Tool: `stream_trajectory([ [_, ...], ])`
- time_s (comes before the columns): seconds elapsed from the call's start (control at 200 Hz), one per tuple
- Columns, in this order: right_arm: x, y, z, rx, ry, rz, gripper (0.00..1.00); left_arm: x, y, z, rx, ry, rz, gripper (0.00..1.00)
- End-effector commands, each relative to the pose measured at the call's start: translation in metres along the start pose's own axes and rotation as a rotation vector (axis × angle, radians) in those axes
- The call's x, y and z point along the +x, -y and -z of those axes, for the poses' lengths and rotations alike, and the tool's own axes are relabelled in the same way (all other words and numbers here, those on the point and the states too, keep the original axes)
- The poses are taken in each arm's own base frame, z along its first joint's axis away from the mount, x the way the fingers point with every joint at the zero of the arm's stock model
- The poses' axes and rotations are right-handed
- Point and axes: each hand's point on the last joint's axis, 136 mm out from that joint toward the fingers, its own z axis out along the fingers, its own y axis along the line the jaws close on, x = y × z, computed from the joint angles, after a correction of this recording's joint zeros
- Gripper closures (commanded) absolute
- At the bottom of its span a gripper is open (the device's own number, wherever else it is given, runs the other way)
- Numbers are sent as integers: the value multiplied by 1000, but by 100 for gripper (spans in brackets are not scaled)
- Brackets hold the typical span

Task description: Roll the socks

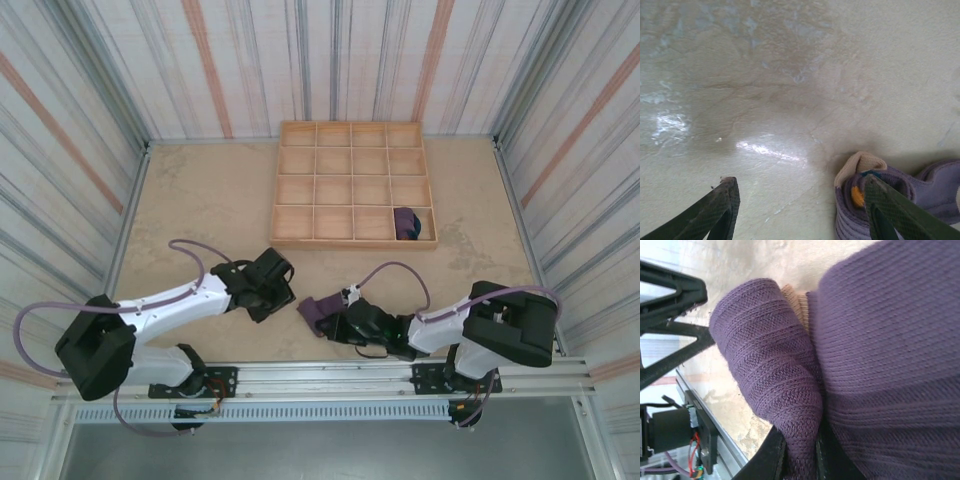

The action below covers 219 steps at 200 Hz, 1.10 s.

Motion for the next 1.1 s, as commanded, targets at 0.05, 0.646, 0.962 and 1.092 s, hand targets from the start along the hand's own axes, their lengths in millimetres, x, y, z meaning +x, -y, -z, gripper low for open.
stream_trajectory([
  [0.05,51,166,56,651,-160,-156,100,0,16,2,27,20,-25,35],
  [0.646,63,205,88,794,-148,-408,100,26,57,6,171,72,-232,43],
  [0.962,63,211,99,839,-114,-455,100,40,60,-7,178,51,-312,49],
  [1.092,61,215,105,842,-87,-478,100,46,57,-15,153,24,-323,50],
])
